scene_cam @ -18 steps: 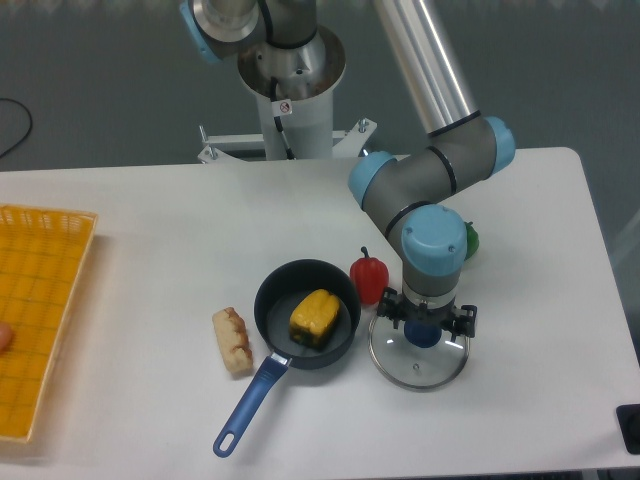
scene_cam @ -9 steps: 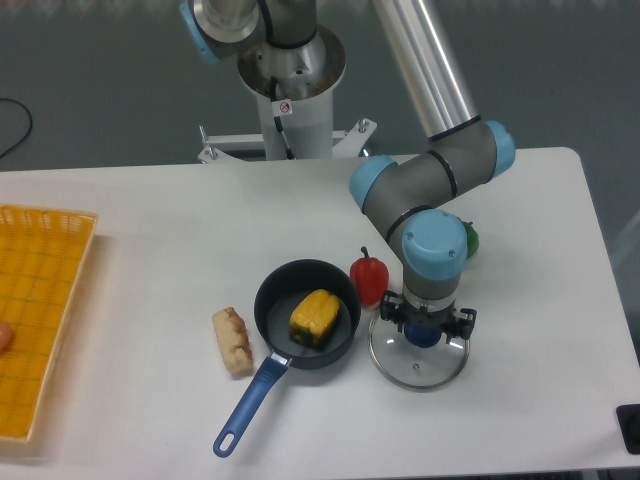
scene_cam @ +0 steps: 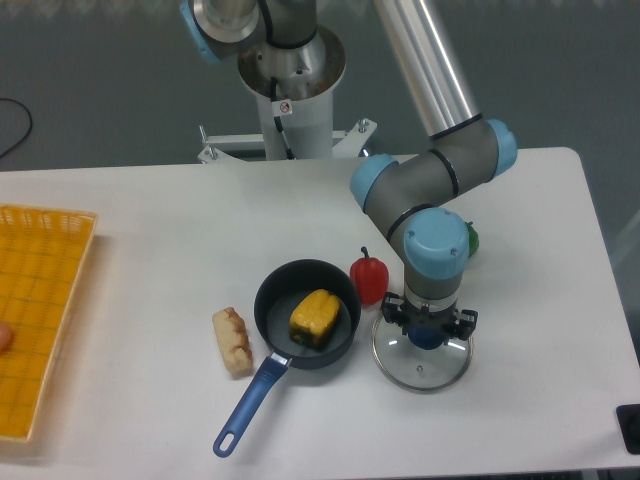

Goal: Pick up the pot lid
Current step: 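Lift the glass lid up off the table by its knob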

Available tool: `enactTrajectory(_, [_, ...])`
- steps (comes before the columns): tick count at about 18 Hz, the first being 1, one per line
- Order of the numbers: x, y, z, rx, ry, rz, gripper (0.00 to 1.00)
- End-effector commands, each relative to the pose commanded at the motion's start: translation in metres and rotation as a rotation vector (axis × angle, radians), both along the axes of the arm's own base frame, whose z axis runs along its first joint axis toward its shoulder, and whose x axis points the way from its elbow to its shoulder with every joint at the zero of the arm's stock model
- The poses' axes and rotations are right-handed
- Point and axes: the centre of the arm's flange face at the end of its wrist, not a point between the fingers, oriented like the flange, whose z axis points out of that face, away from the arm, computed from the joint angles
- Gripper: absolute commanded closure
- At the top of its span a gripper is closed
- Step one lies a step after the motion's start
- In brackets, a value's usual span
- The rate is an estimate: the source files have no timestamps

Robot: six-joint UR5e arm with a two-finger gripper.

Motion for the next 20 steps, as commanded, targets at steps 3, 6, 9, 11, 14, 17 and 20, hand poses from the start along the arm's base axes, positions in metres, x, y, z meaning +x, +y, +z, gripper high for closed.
enactTrajectory(3, [0.000,0.000,0.001,0.001,-0.001,-0.002,0.46])
enactTrajectory(6, [-0.001,-0.001,0.007,0.006,0.007,-0.002,0.47])
enactTrajectory(9, [0.000,-0.001,0.019,0.000,0.003,-0.015,0.48])
enactTrajectory(11, [-0.001,-0.002,0.035,-0.011,-0.010,-0.040,0.48])
enactTrajectory(14, [0.003,-0.003,0.058,-0.016,-0.029,-0.077,0.48])
enactTrajectory(17, [0.011,-0.005,0.075,0.014,-0.057,-0.100,0.48])
enactTrajectory(20, [0.012,-0.013,0.089,0.003,-0.070,-0.134,0.48])
